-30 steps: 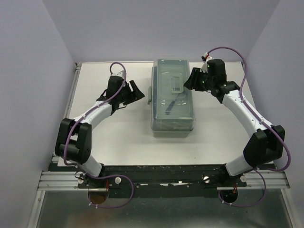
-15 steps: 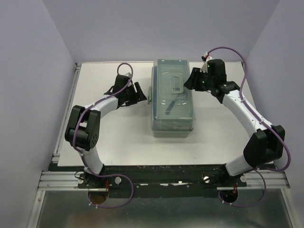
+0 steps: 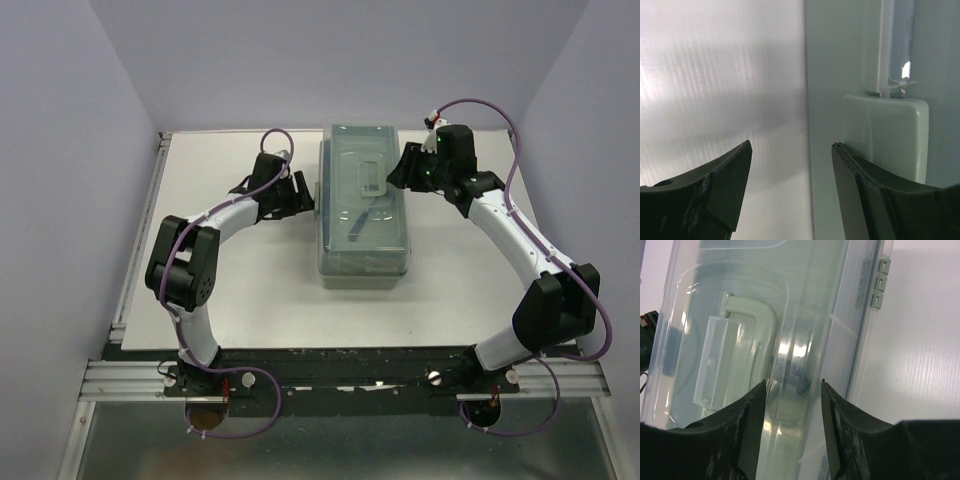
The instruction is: Pack the tool kit
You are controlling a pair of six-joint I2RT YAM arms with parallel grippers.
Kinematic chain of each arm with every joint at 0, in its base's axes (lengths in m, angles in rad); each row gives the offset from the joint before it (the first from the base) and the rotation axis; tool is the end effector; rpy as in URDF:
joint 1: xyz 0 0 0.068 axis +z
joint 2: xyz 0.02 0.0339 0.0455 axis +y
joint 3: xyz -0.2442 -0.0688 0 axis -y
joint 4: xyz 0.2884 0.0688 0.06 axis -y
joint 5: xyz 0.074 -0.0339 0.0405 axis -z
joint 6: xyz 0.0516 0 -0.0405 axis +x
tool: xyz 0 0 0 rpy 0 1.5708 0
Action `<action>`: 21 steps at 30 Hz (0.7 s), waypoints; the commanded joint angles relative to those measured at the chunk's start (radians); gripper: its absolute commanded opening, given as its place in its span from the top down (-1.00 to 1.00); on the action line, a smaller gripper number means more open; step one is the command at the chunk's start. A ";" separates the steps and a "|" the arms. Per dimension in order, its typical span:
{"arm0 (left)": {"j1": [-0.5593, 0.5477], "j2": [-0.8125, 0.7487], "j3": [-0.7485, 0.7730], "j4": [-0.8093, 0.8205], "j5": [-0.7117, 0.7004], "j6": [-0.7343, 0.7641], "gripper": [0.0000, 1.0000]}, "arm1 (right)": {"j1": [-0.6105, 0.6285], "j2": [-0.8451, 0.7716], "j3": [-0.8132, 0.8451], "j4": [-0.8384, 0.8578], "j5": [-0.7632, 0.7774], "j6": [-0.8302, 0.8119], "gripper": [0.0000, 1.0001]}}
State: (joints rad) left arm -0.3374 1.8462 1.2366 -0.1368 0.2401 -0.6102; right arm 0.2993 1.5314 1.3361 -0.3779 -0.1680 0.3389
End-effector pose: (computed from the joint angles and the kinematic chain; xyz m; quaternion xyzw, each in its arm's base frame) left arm 0.4190 -0.1600 0.1483 -0.0762 0.9077 -0.2791 0.3039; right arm 0.3891 0.1291 0.2927 -0.0228 0.8757 0.2195 0.4295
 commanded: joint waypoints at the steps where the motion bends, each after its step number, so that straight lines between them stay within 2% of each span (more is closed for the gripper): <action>1: -0.071 0.002 0.041 0.089 0.102 -0.003 -0.50 | 0.026 0.035 -0.045 -0.059 -0.041 -0.009 -0.08; 6: -0.095 0.001 0.063 0.091 0.100 0.026 -0.50 | 0.026 0.033 -0.048 -0.056 -0.041 -0.012 -0.08; 9: -0.086 -0.019 0.063 0.049 0.042 0.044 -0.52 | 0.026 0.023 -0.049 -0.058 -0.028 -0.009 -0.08; 14: 0.012 -0.100 -0.021 0.049 0.022 0.012 -0.63 | 0.020 -0.016 -0.040 -0.084 0.035 -0.011 -0.17; 21: 0.165 -0.264 -0.112 0.028 0.002 0.036 -0.82 | -0.051 -0.088 -0.040 -0.085 0.002 -0.028 -0.25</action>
State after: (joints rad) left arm -0.2558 1.6951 1.1595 -0.1265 0.2356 -0.5732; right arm 0.2878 1.4986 1.3182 -0.3962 -0.1444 0.3382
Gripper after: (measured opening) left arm 0.899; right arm 0.616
